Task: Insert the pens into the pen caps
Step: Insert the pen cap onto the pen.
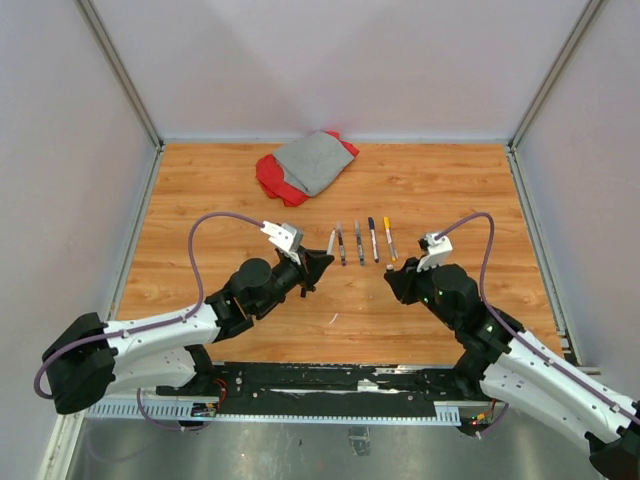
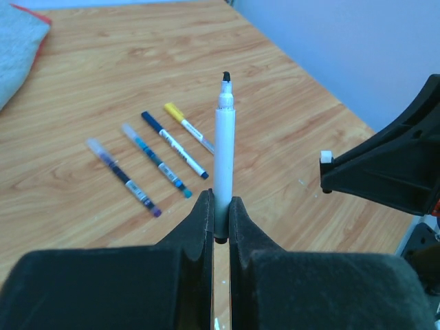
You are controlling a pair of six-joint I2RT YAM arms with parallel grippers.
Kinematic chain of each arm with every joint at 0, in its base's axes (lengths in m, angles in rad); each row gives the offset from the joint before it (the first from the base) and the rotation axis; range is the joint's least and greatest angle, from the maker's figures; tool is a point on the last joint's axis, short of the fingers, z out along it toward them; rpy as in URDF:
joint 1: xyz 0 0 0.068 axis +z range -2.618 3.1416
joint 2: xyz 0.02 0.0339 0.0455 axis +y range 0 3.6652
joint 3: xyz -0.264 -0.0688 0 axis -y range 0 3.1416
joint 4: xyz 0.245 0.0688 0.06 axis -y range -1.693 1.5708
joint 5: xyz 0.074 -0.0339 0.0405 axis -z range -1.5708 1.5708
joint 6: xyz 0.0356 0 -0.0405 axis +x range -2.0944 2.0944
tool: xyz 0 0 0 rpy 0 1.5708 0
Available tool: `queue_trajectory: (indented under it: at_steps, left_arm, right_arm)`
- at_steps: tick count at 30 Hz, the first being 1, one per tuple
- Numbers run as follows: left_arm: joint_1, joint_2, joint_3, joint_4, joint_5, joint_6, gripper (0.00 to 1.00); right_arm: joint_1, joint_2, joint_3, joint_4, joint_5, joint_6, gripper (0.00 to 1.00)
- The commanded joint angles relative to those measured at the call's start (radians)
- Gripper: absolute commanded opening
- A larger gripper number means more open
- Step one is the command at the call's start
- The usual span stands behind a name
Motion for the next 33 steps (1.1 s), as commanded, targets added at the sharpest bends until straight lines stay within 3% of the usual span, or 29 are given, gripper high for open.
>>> queue_trajectory:
  at_steps: [1,4,9,15,18,26,33]
  left_arm:
    - [-0.019,0.065,-0.059,0.278,0.021,0.047,0.01]
    - [-0.021,0.092,-0.068,0.279,0.021,0.033,0.00]
    - [-0.025,0.134,-0.016,0.189,-0.005,0.012,0.01]
    - [-0.111,0.163,0.041,0.121,-0.148,0.040,0.00]
    - [-0.140,0.170,0.050,0.121,-0.147,0.051,0.00]
    - [-0.180,0.154,0.004,0.204,-0.109,0.103,0.00]
    - [-0.181,0.185,0.000,0.243,-0.061,0.106,0.01]
  right_arm:
    - [-0.024,-0.030,-0.025,0.092,0.125,0.058,0.01]
    - [-0.058,0.046,0.028,0.076,0.066,0.064,0.01]
    - [-0.099,0.122,0.021,0.197,-0.029,0.094,0.01]
    - [-0.119,0.117,0.006,0.266,-0.042,0.130,0.01]
    - [-0.119,0.084,-0.023,0.332,-0.051,0.164,0.00]
    - [-0.118,0.005,-0.191,0.738,-0.161,0.225,0.01]
    - [-0.117,0.083,-0.267,1.059,-0.203,0.284,0.01]
